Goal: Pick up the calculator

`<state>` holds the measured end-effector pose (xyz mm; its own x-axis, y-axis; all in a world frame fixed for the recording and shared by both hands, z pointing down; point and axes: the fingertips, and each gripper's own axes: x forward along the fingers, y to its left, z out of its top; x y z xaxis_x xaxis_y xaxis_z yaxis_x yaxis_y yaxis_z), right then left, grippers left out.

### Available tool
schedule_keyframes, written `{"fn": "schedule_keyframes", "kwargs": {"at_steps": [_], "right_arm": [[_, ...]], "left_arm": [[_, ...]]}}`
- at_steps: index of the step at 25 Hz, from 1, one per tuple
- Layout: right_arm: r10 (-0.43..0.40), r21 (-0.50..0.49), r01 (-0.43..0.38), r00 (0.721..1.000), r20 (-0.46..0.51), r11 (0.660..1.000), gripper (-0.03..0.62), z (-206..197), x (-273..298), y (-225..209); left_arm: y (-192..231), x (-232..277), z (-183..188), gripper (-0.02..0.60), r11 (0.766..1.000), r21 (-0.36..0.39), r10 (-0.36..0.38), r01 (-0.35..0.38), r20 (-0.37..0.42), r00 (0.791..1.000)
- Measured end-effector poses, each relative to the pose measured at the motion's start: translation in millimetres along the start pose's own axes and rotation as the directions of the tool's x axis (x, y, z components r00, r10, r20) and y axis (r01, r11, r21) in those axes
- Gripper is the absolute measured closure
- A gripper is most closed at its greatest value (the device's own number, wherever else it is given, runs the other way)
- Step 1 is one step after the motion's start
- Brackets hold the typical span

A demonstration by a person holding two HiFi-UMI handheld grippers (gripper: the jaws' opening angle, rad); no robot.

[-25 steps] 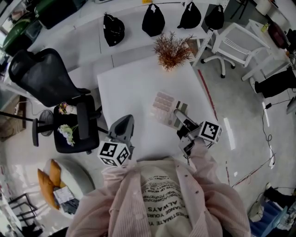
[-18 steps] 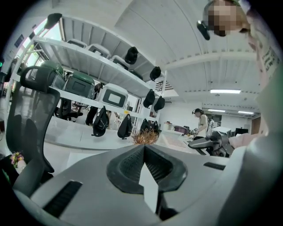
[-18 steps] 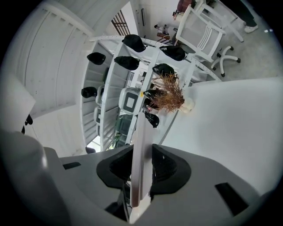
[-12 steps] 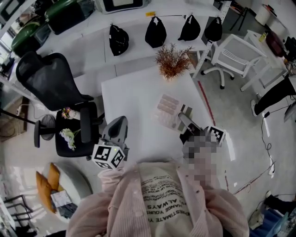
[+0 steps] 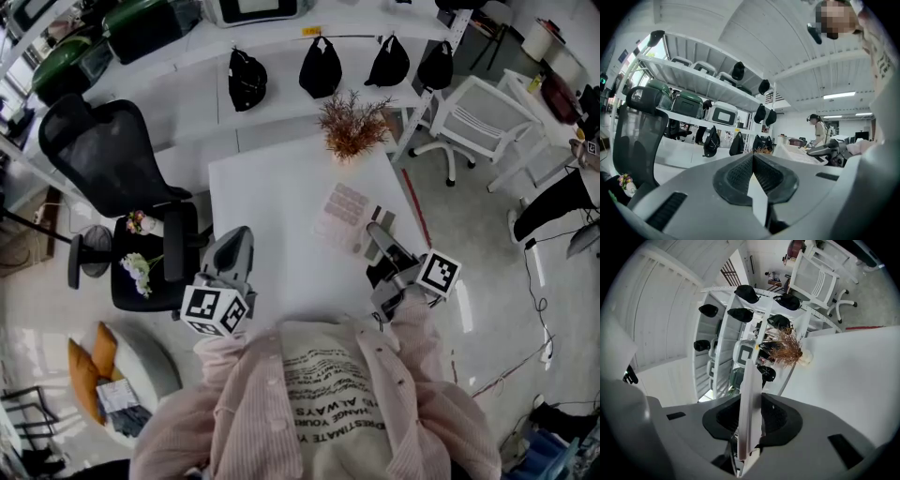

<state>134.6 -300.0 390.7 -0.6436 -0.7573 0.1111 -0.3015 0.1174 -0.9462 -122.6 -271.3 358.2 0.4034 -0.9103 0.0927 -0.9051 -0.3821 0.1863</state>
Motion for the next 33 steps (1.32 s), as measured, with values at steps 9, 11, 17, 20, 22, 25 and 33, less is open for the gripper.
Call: {"fn": "schedule_keyframes", "kwargs": {"at_steps": [9,11,17,20,22,25,33], "right_arm": [[0.025,0.024,-0.025,1.000,0.007,0.999,0.494,-0.9,-1.0,3.3],[0.024,0.031,-0.025,1.000,0.008,0.999,0.494,-1.5,-1.2,3.8],[0.027,0.025,-0.028,1.000,0.010,0.999,0.494,-1.4,-2.4,4.8],[0.025,0.027,-0.026,1.000,0.012,0.999,0.494,-2.5,-3.6,4.3],[0.025,0.031,-0.025,1.000,0.014,0.999,0.494,-3.6,-4.1,4.4],[0.023,0.029,-0.023,1.000,0.015,0.999,0.497,-4.1,-4.7,3.4],[0.026,0.041,-0.027,0.999,0.019,0.999,0.497,-6.1,-2.0,3.8]], "left_arm": [[0.8,-3.9,1.9,0.580,1.000,0.010,0.012,-0.012,-0.002,1.000],[0.1,-3.5,1.1,0.580,1.000,0.015,0.011,-0.010,-0.004,1.000],[-0.4,-3.5,-2.2,0.580,1.000,0.022,0.011,-0.011,-0.015,1.000],[-0.6,-4.2,-3.8,0.580,1.000,0.028,0.011,-0.010,-0.019,1.000],[-0.6,-5.0,-3.7,0.580,0.999,0.032,0.010,-0.010,-0.019,1.000],[-1.4,-4.8,-2.7,0.580,0.999,0.031,0.009,-0.008,-0.017,1.000],[-2.7,-1.4,-3.9,0.580,1.000,0.025,-0.006,0.006,-0.015,1.000]]}}
